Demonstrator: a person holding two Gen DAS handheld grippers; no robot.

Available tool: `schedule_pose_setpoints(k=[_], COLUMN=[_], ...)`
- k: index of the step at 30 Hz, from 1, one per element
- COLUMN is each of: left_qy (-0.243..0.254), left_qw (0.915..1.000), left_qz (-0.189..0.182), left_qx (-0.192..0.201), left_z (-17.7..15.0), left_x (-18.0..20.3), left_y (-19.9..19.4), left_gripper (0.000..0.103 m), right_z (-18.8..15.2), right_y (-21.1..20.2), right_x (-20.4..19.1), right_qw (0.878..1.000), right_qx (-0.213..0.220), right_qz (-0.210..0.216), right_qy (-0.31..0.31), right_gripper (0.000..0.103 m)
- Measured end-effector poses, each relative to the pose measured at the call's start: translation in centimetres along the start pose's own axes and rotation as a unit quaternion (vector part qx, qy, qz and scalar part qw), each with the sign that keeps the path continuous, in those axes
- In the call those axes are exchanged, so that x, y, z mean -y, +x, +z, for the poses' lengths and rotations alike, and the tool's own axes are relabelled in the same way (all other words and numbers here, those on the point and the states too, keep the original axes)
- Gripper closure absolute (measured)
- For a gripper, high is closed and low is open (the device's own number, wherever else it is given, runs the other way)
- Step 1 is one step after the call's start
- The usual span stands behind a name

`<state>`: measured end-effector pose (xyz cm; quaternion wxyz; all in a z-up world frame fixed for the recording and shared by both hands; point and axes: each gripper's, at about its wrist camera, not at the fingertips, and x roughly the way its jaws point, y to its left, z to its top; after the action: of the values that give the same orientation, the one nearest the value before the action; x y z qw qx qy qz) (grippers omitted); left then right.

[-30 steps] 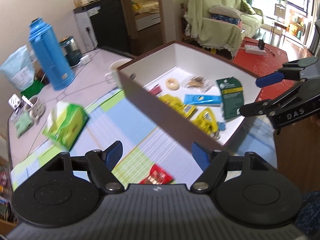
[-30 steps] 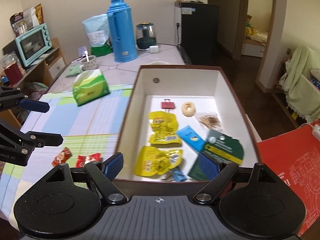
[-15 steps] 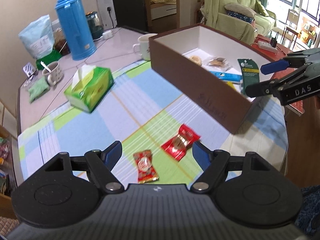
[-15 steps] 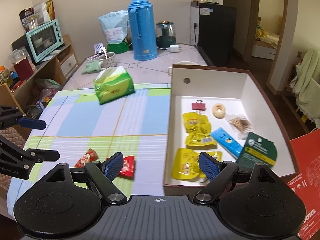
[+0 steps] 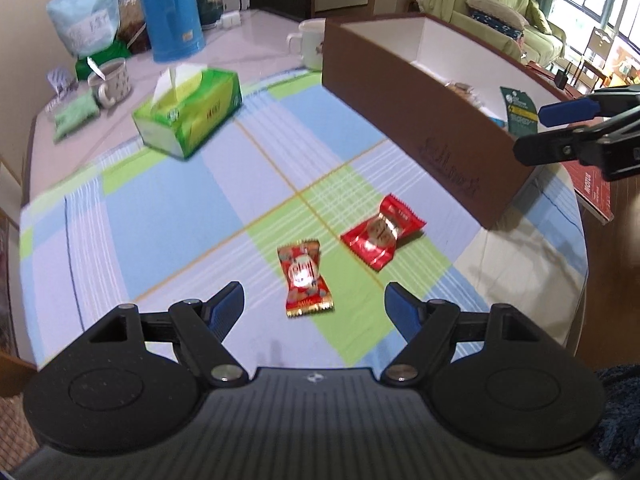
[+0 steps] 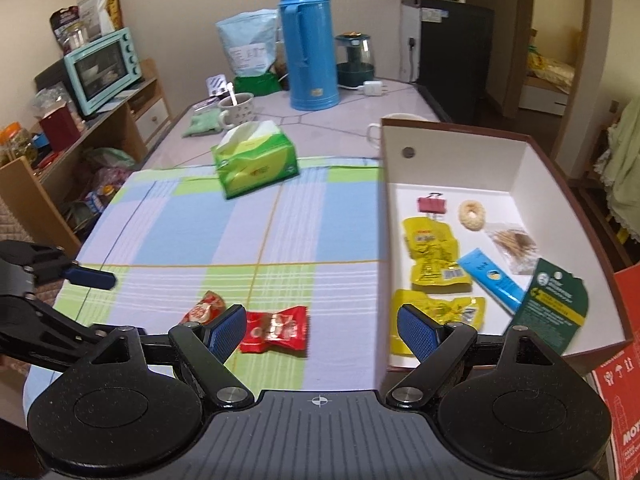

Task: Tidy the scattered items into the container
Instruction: 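Grasp the red-white candy packet with the left tool while the right tool grasps the red candy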

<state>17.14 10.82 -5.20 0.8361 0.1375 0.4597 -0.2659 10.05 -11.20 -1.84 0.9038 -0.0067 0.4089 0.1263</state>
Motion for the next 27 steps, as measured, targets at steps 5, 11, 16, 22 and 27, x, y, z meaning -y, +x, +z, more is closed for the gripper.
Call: schedule_pose_setpoints(k=[5,11,16,22,27], left_qy=[-0.016,-0.035,-0.043,-0.030,-0.024], left_qw=[0.9997,0.9988,0.9979,0.9979,0.9976], left_qz=[0.000,-0.005,-0.008,-0.023,-0.033], left_qx=[-0.019,-0.033,-0.048,-0.052,-0.056], left_z=[-0.4,0.1,0.8,1.0,0.3], left_x=[-0.4,-1.2,-1.8,-2.2,-3.3], left_y=[2.7,5.9,8.4,10.0,9.1], left_gripper=[0.035,0.045,0.048,0.075,0.079], right_z=[0.2,0.9,1.6,2.2,2.5], right_y=[1.1,2.5,3.5,4.4,5.1], right_x=[-0.4,-0.2,0.4,1.0,0.0], right_qw=[1.000,1.000,1.000,0.999,0.999], right_qx=[-0.011,-0.020,-0.027,-0.032,-0.030], right_qz=[0.009,0.009,0.003,0.000,0.018], right_qy=[-0.009,-0.012,-0.006,0.004,-0.010], right_gripper=[0.018,0.018,0.018,0.018,0.018])
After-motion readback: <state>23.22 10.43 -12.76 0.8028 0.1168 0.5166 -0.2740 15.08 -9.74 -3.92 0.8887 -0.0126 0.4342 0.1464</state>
